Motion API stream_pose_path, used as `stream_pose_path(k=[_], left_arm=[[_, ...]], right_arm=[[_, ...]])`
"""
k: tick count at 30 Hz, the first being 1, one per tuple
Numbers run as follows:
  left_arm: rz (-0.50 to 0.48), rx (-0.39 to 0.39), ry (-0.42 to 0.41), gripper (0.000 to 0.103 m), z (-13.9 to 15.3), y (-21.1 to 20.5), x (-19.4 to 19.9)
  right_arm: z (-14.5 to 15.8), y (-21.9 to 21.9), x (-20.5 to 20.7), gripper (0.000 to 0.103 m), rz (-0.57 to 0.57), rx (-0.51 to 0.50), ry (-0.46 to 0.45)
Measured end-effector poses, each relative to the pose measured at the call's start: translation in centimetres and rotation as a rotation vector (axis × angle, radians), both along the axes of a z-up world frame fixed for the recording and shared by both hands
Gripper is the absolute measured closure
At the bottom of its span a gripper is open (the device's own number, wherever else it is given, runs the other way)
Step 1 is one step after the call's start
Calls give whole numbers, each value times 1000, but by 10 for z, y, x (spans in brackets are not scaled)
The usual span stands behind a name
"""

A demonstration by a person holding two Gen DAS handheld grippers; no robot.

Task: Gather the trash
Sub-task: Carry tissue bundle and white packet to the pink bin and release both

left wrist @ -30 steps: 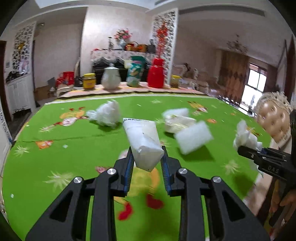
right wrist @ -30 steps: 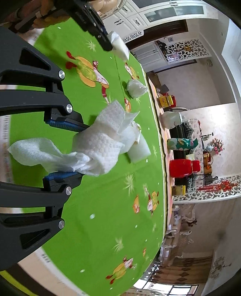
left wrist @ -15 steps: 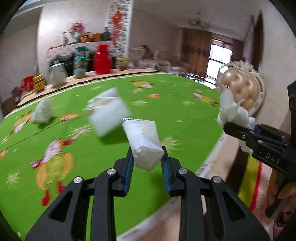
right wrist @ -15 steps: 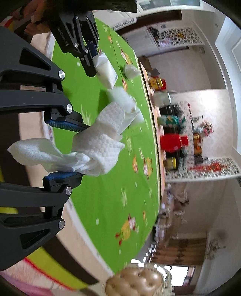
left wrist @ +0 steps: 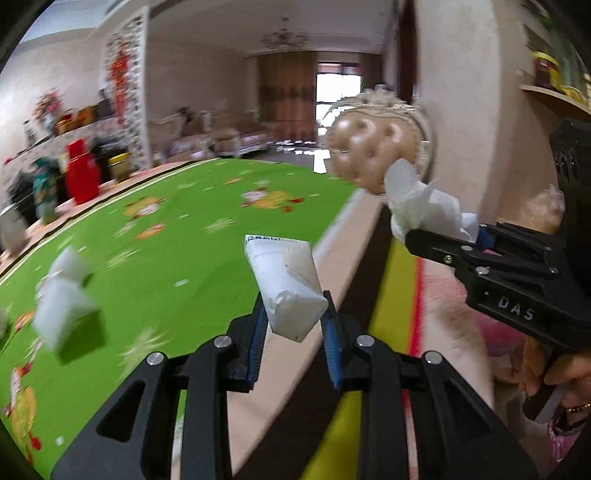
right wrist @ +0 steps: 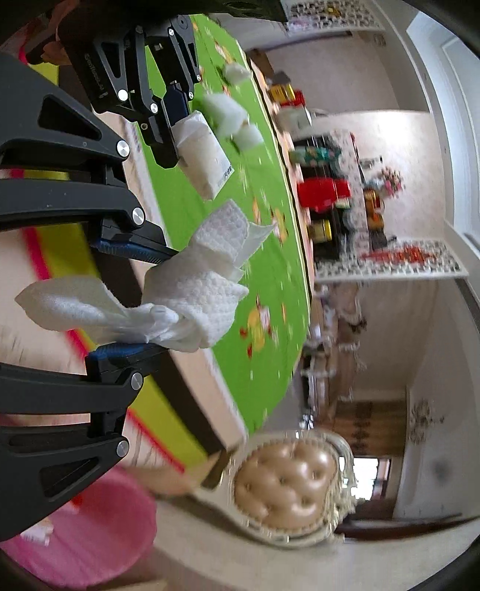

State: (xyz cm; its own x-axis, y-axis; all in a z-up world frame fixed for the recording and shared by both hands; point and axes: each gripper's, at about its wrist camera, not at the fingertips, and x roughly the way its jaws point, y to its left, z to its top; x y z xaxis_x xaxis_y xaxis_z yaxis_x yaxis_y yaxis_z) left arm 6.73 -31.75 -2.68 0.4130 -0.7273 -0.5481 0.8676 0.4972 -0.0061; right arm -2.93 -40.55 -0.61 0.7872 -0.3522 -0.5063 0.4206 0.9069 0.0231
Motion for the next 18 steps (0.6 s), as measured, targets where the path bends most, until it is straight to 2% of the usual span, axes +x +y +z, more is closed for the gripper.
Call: stream_pose_path(k=[7,18], left_arm=[[-168,-21,8,75,2,-62,-41],[-372,4,125,75,-6,-153,-100]], right_arm=[[5,-42,-59,66,-164,-24,5],[-10,-104,-146,65,-394,33,18]])
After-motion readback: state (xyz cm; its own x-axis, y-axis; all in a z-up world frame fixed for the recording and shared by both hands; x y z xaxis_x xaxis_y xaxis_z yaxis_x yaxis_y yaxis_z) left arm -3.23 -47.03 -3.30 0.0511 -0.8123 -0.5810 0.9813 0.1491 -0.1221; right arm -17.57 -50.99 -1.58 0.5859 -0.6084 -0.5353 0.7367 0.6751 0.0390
